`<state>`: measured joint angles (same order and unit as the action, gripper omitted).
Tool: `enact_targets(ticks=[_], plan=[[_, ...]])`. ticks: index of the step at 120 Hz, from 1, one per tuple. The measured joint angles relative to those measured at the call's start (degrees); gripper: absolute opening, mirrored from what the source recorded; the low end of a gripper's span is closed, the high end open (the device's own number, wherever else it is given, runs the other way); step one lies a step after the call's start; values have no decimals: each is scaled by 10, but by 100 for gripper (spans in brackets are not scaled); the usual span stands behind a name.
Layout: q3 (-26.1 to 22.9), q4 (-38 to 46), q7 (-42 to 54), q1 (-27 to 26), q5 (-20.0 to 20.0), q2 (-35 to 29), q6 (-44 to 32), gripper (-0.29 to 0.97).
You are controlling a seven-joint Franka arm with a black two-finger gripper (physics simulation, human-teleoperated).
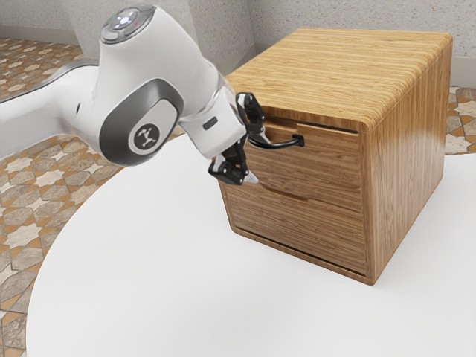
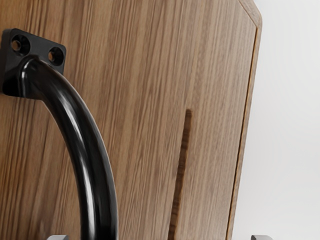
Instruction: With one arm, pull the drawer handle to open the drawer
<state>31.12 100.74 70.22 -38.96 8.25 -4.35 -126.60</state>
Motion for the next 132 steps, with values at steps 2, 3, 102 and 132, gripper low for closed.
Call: enact_targets(ticks=[2,3,102,132], plan=[[0,0,0,0,0,0,0,44],[0,0,0,0,0,-1,0,44],[-1,63,-8,-12,2,-73,1,42],[-3,91,-10,-15,4,-104,2,45]])
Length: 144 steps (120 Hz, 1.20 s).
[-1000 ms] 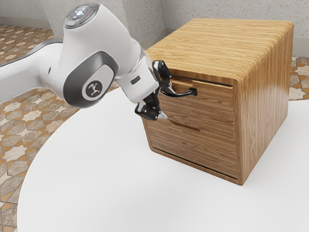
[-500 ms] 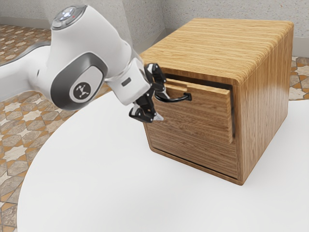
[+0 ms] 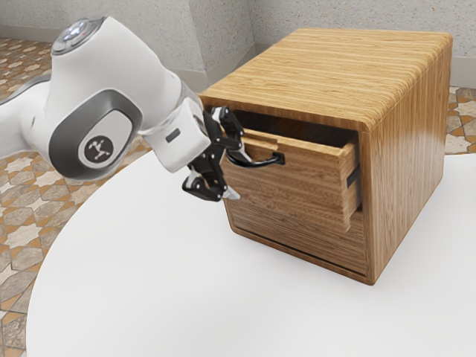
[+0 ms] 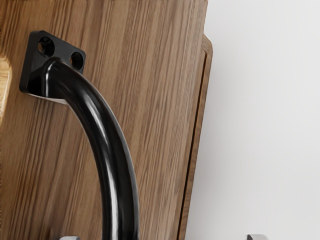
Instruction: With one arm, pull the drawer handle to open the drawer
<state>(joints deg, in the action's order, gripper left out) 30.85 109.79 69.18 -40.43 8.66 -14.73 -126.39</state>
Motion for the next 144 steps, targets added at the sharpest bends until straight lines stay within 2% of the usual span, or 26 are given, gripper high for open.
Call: enact_targets(ticks=[60,80,108,120,144], plan=[[-9,17,-6,5,3,-19,3,46],[-50,39,-9,45,6,-42,4,33],[-62,53,-15,56,8,-54,4,40],[-88,54,-17,83,6,-54,5,33],[-102,52,-21,93,4,-51,5,37]])
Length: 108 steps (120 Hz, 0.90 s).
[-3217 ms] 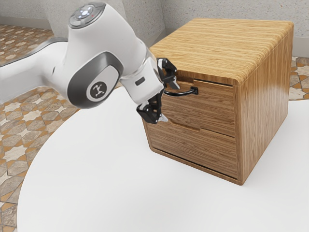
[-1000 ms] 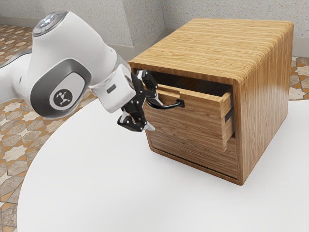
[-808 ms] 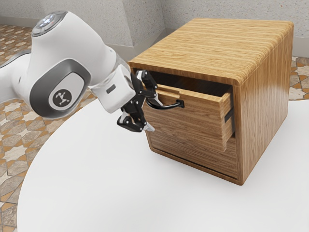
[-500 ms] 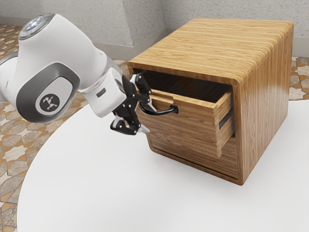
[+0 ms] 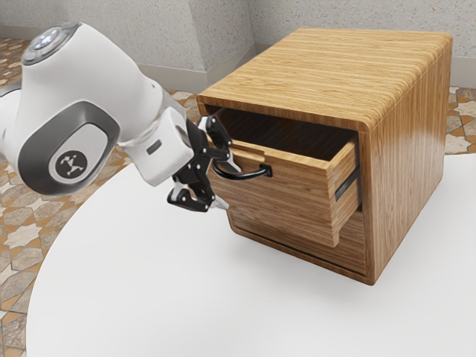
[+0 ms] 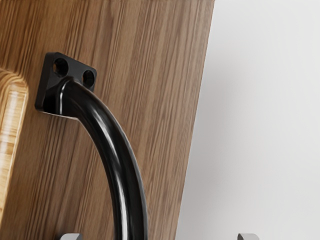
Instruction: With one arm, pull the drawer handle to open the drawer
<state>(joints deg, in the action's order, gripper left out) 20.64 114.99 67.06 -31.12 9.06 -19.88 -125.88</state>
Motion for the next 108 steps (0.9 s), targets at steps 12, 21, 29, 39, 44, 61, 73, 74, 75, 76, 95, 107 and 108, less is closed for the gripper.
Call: enact_targets(ticks=[12,21,29,39,44,61,73,74,75,76,95,107,108], plan=[[-1,1,-2,0,0,0,0,36],[-1,1,-4,0,0,0,0,36],[-1,3,-5,0,0,0,0,36],[-5,7,-7,0,0,-3,0,36],[-7,11,-8,2,0,-7,0,35],[-38,28,-12,32,0,-24,0,34],[-43,35,-14,38,0,-31,1,34],[-44,36,-14,38,0,-32,1,34],[-44,37,-15,38,0,-33,1,34],[-44,37,-15,38,0,-34,1,34],[-54,53,-18,46,0,-56,6,33],[-73,62,-21,59,0,-66,9,34],[-75,63,-21,60,0,-68,9,34]])
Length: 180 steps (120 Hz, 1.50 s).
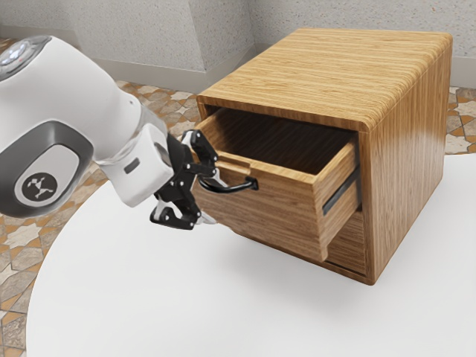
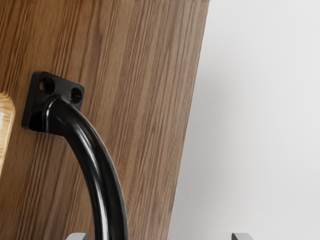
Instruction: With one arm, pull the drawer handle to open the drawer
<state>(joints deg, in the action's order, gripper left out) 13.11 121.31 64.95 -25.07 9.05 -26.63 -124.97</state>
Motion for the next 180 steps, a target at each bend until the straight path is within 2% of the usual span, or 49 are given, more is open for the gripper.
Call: enact_targets(ticks=[13,105,173,180], plan=[[-16,12,-4,12,1,-16,5,33],[-46,78,-23,30,0,-99,29,33],[-63,90,-34,32,-2,-118,47,33],[-63,90,-35,33,-2,-118,48,40]])
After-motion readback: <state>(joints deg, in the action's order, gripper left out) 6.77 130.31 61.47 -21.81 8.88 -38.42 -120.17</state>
